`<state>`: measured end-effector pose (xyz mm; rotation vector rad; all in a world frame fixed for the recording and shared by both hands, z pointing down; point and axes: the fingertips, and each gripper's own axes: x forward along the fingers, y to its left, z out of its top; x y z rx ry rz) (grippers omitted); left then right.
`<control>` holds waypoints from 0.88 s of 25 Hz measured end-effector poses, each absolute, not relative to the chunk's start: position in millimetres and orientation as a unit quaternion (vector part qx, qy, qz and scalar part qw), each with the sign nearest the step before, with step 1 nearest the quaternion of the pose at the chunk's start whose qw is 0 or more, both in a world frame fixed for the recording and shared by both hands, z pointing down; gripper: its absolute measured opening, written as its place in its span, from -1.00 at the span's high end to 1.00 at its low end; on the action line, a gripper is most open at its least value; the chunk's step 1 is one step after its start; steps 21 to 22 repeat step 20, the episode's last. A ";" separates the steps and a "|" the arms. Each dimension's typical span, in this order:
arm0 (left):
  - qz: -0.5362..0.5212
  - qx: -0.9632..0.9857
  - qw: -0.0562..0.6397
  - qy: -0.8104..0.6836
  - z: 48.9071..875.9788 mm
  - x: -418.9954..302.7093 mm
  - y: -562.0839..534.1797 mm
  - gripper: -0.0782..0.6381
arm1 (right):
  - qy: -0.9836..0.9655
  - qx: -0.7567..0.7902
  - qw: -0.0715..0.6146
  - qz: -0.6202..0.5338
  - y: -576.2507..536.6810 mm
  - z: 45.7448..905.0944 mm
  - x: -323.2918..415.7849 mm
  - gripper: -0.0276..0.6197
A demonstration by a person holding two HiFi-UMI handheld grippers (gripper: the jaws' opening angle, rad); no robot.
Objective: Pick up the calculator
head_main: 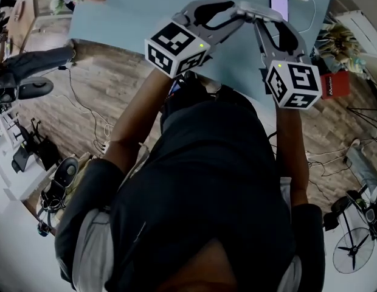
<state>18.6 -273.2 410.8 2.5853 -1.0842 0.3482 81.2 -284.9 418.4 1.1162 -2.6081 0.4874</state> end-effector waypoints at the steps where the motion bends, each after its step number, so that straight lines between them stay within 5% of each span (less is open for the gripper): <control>1: 0.120 0.904 0.154 -0.380 406.1 18.2 -274.6 0.20 | -0.899 0.384 0.128 0.165 -286.6 413.3 81.2 0.36; 22: 0.083 0.916 0.107 -0.379 343.4 23.5 -301.3 0.20 | -0.906 0.391 0.101 0.128 -314.2 351.1 87.4 0.37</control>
